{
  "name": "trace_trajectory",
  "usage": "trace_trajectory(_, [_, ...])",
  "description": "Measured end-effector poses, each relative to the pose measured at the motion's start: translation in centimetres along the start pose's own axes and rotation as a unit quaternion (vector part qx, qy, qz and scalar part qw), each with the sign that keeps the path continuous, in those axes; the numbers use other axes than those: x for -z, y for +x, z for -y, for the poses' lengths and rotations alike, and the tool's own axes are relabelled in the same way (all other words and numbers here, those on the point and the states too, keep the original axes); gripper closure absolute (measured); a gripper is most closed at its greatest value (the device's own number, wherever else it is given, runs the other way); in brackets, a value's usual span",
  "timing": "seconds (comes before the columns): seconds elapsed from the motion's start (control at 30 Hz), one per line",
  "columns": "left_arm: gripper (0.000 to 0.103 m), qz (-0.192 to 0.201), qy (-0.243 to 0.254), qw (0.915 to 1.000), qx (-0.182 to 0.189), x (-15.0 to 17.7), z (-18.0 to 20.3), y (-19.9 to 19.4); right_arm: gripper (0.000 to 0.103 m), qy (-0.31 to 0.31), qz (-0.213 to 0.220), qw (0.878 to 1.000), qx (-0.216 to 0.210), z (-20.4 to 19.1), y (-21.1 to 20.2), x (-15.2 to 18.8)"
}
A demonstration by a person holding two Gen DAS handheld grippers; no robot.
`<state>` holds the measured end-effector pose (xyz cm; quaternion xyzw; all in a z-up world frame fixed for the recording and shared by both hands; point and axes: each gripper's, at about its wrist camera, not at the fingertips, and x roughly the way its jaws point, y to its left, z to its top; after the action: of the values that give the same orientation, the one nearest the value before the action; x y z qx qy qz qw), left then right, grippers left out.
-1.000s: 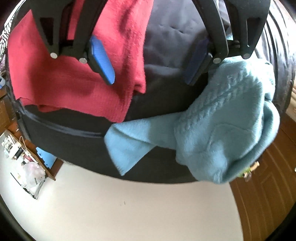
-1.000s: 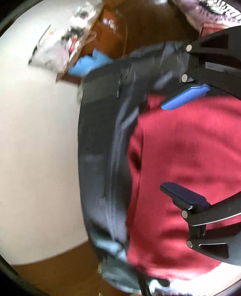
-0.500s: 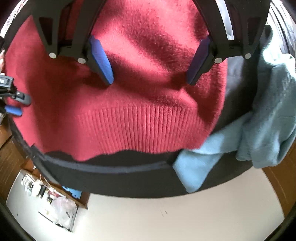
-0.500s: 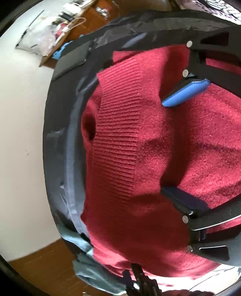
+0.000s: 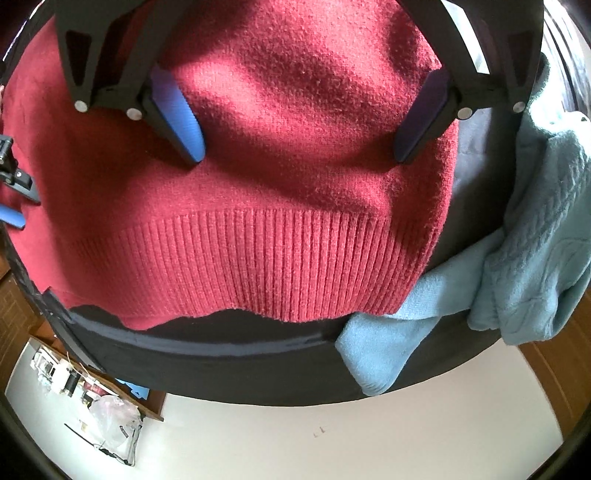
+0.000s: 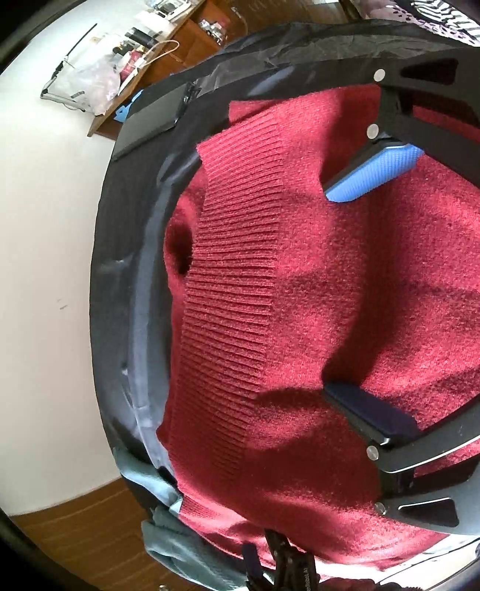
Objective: Fold clothes
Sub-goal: 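Press both open grippers on the folded red sweater to flatten it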
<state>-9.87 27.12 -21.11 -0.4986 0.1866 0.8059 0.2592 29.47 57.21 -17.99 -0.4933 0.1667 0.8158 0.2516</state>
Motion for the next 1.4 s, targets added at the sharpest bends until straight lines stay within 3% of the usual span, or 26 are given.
trace_trajectory(0.13, [0.001, -0.003, -0.001, 1.0000, 0.000, -0.4, 0.0, 0.2, 0.003, 0.027, -0.009, 1.000, 0.000, -0.1, -0.5, -0.5])
trace_trajectory(0.3, [0.001, -0.003, 0.001, 1.0000, -0.001, -0.7, 0.2, -0.1, 0.003, 0.047, 0.022, 0.998, -0.042, -1.5, -4.1, 0.3])
trace_trajectory(0.43, [0.001, -0.004, 0.002, 1.0000, 0.003, -0.8, 0.2, 0.2, 0.003, 0.001, 0.035, 0.996, -0.085, -5.3, -5.9, 1.8])
trace_trajectory(0.57, [0.001, -0.005, 0.003, 1.0000, 0.003, -1.1, 0.4, 0.6, 0.003, -0.038, 0.004, 0.995, -0.089, -8.1, -3.8, 3.6])
trace_trajectory(0.63, [0.001, -0.005, 0.005, 1.0000, 0.002, -1.2, 0.5, 0.8, 0.001, -0.030, -0.006, 0.995, -0.094, -8.0, -2.6, 4.1])
trace_trajectory(0.93, [0.001, 0.004, -0.012, 0.9999, 0.005, -1.6, 0.7, -0.8, 0.001, -0.053, 0.035, 0.995, -0.081, -8.3, -2.8, 5.0])
trace_trajectory(1.1, [0.001, 0.025, 0.007, 0.9987, 0.045, -1.6, 2.0, -2.8, 0.001, -0.048, 0.036, 0.994, -0.088, -8.1, -2.8, 4.9])
trace_trajectory(1.2, [0.001, 0.018, 0.037, 0.9978, 0.052, 1.3, 4.9, -5.7, 0.001, -0.032, 0.021, 0.994, -0.104, -7.4, -3.3, 4.8])
trace_trajectory(1.27, [0.001, 0.009, 0.051, 0.9978, 0.040, 1.9, 6.3, -5.3, 0.001, -0.016, 0.019, 0.993, -0.116, -6.4, -4.3, 5.1])
trace_trajectory(1.4, [0.000, -0.007, 0.015, 0.9983, 0.056, 3.1, 6.3, -4.5, 0.001, 0.019, 0.034, 0.992, -0.119, -3.1, -6.8, 6.5])
